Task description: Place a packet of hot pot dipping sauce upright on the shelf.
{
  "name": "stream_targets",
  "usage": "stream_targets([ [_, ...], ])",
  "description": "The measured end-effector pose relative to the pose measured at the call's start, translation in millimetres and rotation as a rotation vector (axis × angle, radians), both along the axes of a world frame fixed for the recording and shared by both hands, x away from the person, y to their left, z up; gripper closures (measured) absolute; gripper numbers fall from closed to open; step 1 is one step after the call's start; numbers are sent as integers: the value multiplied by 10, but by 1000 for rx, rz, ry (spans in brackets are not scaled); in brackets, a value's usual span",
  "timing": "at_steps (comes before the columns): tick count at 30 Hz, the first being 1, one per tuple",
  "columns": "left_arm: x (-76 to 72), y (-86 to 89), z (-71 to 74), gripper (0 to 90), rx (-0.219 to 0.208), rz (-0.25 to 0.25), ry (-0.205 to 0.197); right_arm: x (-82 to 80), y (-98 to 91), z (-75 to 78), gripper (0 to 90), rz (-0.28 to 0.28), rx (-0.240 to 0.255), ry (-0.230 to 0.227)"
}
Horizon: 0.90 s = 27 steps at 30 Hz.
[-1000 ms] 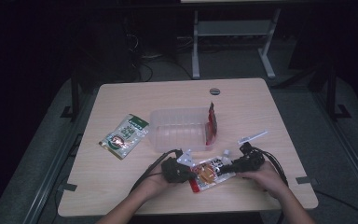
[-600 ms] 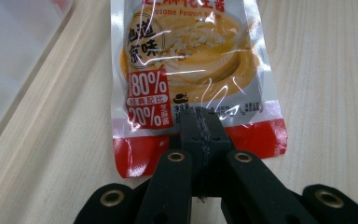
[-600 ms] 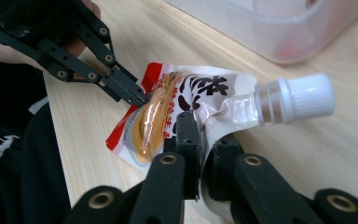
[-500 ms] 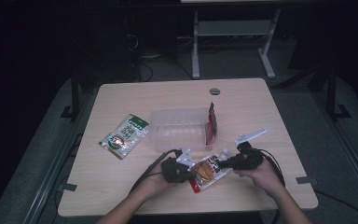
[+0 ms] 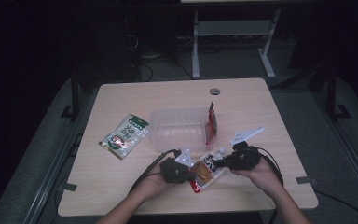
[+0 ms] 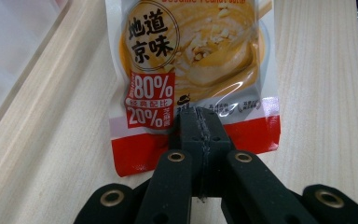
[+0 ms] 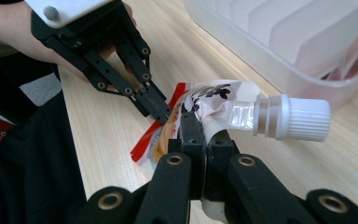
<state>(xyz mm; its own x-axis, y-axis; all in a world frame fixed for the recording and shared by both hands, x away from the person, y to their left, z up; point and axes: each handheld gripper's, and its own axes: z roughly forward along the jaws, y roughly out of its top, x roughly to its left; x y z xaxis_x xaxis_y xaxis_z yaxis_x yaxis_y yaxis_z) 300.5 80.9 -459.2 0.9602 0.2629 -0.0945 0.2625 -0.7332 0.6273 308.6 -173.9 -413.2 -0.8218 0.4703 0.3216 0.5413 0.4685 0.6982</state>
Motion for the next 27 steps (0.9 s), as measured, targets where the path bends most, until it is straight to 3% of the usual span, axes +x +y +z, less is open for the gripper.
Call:
stream_targets([
  [5, 3, 28, 22, 897, 3, -1, 18, -13, 30, 59, 890, -12, -43, -24],
  [14, 10, 231, 183, 721, -35, 31, 6, -22, -1, 159, 890, -39, -56, -64],
  [24, -80, 671, 340, 454, -31, 68, -7, -64, 1, 303, 889, -44, -54, -102],
  [27, -146, 790, 329, 401, -49, 102, -3, -80, -13, 372, 889, -48, -47, -113],
])
